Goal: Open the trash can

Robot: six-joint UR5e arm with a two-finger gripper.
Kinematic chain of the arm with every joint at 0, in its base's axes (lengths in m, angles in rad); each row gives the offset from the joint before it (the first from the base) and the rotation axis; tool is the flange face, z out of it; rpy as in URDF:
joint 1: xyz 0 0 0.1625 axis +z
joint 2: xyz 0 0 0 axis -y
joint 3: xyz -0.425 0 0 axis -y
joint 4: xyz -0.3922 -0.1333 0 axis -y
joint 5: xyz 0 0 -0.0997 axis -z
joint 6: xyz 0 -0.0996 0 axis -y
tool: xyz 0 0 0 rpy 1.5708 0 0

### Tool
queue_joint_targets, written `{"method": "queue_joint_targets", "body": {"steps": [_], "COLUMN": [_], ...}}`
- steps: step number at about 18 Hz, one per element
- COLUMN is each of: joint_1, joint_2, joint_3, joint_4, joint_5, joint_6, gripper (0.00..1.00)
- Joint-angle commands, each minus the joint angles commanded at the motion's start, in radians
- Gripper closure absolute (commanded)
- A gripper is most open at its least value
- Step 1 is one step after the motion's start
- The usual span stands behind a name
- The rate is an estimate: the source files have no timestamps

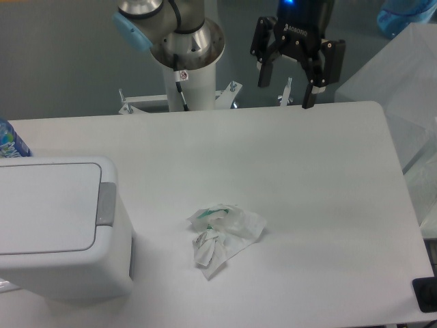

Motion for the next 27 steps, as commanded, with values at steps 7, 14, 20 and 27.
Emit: {"method": "queue_joint_targets", "body": {"steps": [7, 14, 20, 27], "joint_1": [-0.011, -0.109, -0.238, -0.394], "joint_2": [-0.015, -0.063, -0.106, -0.161], "joint_3": [0.031, 0.051, 0.038, 0.031], "joint_4": [0.003, 0.110, 0.276, 0.299], "joint_5": [-0.003, 0.000, 0.003, 0.002], "joint_6": [-0.148, -0.455, -0.866, -1.091], "gripper": [0.00, 0.00, 0.00, 0.00]}}
